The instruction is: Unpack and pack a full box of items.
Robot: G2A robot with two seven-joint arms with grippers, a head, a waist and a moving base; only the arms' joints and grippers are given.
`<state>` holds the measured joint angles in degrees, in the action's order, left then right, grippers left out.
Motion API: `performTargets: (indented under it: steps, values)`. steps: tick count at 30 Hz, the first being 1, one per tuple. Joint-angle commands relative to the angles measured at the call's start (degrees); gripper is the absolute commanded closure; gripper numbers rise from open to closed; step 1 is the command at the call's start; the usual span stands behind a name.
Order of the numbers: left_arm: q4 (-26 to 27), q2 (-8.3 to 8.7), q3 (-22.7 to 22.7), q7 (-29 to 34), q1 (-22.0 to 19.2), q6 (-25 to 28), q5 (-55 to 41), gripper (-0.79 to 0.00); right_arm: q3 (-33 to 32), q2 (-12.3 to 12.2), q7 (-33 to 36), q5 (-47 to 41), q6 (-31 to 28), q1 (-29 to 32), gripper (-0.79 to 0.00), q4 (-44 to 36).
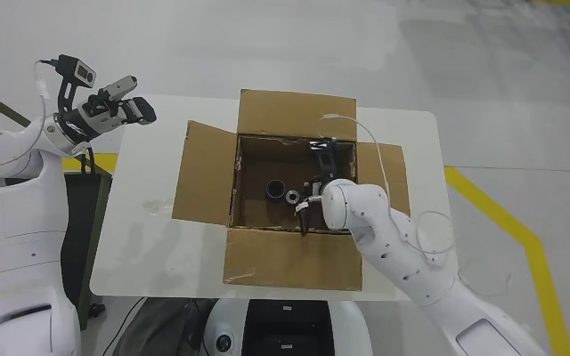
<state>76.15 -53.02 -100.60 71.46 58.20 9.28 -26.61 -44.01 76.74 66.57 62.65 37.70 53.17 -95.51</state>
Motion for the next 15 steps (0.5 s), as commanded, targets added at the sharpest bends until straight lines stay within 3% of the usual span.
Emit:
performTargets:
  steps: [1, 15]
  values:
    - [0.00, 0.00, 0.00, 0.00, 0.00, 0.00, 0.00, -0.785, -0.35, -0.03, 0.33, 1.17, -0.32, 0.39, 0.000, -1.36]
    - [0.00, 0.00, 0.00, 0.00, 0.00, 0.00, 0.00, -0.785, -2.82, 0.66, 3.29, 9.79, -3.27, 6.64, 0.000, -13.03]
